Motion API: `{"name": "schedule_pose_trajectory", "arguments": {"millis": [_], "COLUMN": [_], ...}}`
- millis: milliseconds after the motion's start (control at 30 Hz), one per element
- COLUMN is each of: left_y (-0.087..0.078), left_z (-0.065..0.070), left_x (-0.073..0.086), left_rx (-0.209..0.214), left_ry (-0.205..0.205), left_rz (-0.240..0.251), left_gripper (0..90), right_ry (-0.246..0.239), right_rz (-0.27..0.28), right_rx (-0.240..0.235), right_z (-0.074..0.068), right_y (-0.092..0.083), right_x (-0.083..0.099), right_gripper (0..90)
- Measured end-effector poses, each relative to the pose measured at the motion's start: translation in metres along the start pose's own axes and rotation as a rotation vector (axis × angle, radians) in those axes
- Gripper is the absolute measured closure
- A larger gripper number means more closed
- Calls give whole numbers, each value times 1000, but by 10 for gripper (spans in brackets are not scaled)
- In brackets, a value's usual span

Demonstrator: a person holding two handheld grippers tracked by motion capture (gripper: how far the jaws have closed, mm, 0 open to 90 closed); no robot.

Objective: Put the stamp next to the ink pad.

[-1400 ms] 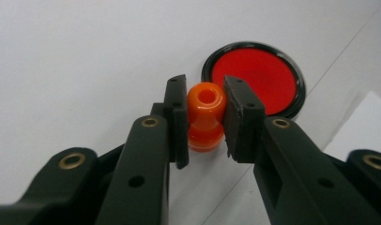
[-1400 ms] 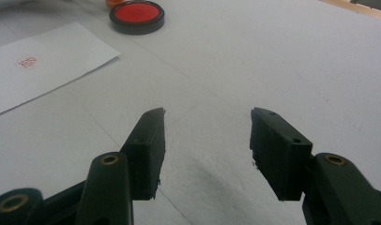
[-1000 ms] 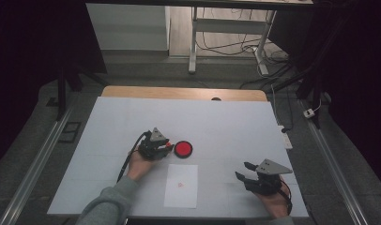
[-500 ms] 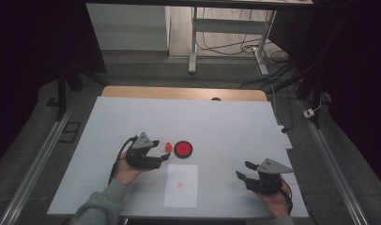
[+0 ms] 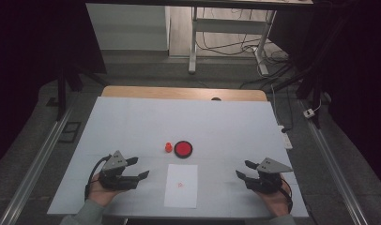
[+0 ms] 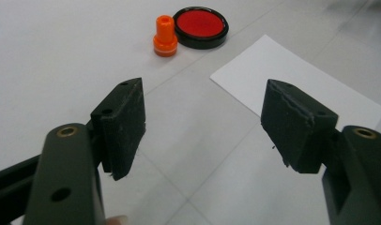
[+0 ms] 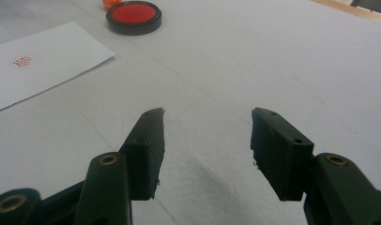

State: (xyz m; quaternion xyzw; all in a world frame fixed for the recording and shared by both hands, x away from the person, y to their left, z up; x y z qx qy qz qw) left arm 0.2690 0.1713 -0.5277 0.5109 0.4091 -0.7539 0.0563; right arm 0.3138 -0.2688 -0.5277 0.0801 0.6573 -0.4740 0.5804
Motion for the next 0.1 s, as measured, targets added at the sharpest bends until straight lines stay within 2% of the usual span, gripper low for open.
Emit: {"name": "schedule_pose_trajectory", "arguments": {"millis": [100], "left_y": [-1], "left_z": [-1], "left_x": [1], "left_rx": [5], "left_ry": [-2], "left_rz": [2], "left_gripper": [316], "right_ry": [-10], "right_rz": [3], "right_rx": [4], "right_z": [-1], "right_y": [0], "right_x": [-1], "right_gripper": [441]}}
Point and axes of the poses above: each handheld gripper's, and its own axes: y roughly forward along the jaws, x roughly out of its underside, z roughly to its right, the point moved 4 cm from there along y, roughly forward along the jaws, and after that the axes turned 4 degrees about x, right-handed, at the moved point
